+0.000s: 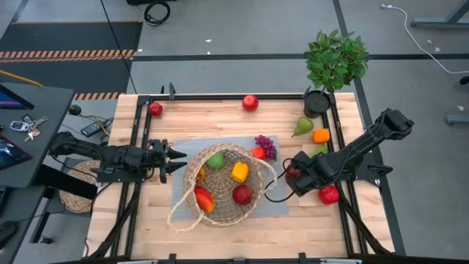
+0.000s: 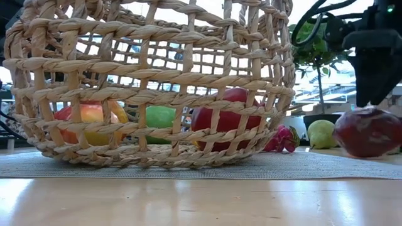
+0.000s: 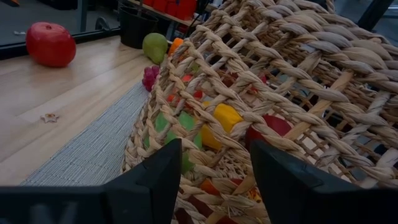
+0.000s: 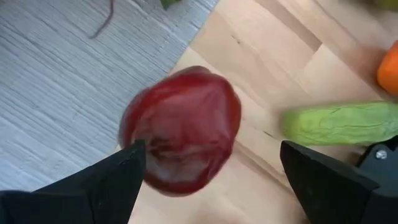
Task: Build produce basket
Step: Put the red apple into the brown basket
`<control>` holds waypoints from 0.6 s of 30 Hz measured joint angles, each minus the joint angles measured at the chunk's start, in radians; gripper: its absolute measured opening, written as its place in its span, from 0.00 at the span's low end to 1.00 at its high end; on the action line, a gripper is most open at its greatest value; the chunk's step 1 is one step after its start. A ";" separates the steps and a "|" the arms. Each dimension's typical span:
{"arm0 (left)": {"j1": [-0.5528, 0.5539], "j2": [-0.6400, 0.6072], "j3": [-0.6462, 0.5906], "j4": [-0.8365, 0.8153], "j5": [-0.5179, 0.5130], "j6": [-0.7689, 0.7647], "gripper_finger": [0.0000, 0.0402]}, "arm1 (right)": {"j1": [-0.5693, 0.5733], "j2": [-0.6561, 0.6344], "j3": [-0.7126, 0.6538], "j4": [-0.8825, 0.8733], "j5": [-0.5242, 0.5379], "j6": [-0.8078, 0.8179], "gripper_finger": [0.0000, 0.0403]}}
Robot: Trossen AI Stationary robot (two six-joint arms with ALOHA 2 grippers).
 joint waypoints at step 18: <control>0.000 0.000 0.000 0.000 0.000 0.000 0.48 | -0.063 0.194 0.003 0.138 -0.034 -0.171 0.93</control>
